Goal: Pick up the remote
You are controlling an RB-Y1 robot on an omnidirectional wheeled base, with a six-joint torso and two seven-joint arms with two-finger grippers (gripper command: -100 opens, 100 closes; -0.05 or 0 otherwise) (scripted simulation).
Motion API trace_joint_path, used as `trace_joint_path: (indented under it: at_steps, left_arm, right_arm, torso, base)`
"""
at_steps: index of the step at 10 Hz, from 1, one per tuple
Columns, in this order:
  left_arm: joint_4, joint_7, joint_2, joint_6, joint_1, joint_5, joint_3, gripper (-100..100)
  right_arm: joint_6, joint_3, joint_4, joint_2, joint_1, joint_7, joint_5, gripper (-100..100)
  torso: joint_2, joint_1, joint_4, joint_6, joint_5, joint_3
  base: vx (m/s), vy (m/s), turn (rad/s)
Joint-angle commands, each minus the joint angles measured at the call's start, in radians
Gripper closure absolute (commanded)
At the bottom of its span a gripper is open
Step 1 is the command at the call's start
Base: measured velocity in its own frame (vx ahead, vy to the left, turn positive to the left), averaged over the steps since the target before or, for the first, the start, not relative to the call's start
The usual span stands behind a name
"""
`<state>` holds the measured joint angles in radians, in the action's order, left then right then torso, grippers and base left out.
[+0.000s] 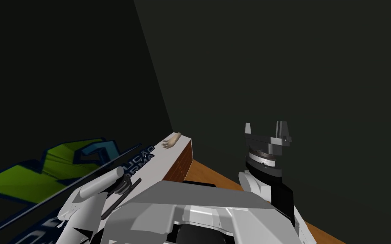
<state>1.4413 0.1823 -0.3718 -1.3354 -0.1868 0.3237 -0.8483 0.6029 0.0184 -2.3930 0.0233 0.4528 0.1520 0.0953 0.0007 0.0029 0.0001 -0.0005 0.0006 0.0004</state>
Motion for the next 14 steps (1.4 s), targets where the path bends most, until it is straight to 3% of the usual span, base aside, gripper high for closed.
trace_joint_path:
  at_steps: [1, 7, 8, 9, 10, 13, 14]
  left_arm:
    - [-0.017, 0.002, -0.002, -0.031, 0.006, 0.000, -0.012, -100]
    - [-0.121, 0.014, -0.017, -0.187, 0.040, 0.009, -0.096, -100]
    - [-0.114, 0.013, -0.016, -0.170, 0.038, 0.008, -0.088, -100]
    - [-0.116, 0.013, -0.016, -0.173, 0.039, 0.008, -0.089, 0]
    - [-0.142, 0.013, -0.008, -0.139, 0.043, 0.004, -0.075, -100]
    - [-0.182, 0.014, 0.005, -0.088, 0.049, -0.003, -0.054, -100]
    - [-0.174, 0.014, 0.000, -0.103, 0.049, -0.002, -0.058, -100]
  right_arm:
    - [0.000, 0.000, 0.000, 0.000, 0.000, 0.000, 0.000, 0]
    - [0.000, 0.000, 0.000, 0.000, 0.000, 0.000, 0.000, 0]
    - [0.000, 0.000, 0.000, 0.000, 0.000, 0.000, 0.000, 0]
    - [0.000, 0.000, 0.000, 0.000, 0.000, 0.000, 0.000, 0]
    - [0.000, 0.000, 0.000, 0.000, 0.000, 0.000, 0.000, 0]
    - [0.000, 0.000, 0.000, 0.000, 0.000, 0.000, 0.000, 0]
    - [0.000, 0.000, 0.000, 0.000, 0.000, 0.000, 0.000, 0]
  torso:
    - [0.000, 0.000, 0.000, 0.000, 0.000, 0.000]
    - [0.000, 0.000, 0.000, 0.000, 0.000, 0.000]
    - [0.000, -0.001, 0.000, 0.000, 0.000, 0.000]
    - [0.000, -0.002, 0.000, -0.001, 0.000, 0.000]
    - [-0.001, -0.003, 0.000, -0.001, -0.001, 0.000]
    - [-0.001, -0.002, 0.000, -0.001, 0.000, -0.001]
    - [-0.001, -0.002, 0.000, -0.001, 0.000, -0.001]
  base:
    - [-0.011, 0.041, -0.062]
    - [-0.016, 0.046, -0.107]
    - [-0.008, 0.018, -0.022]
    - [0.000, 0.000, 0.000]
    - [0.004, 0.018, 0.031]
    - [0.006, 0.024, 0.021]
    - [0.000, 0.000, 0.000]
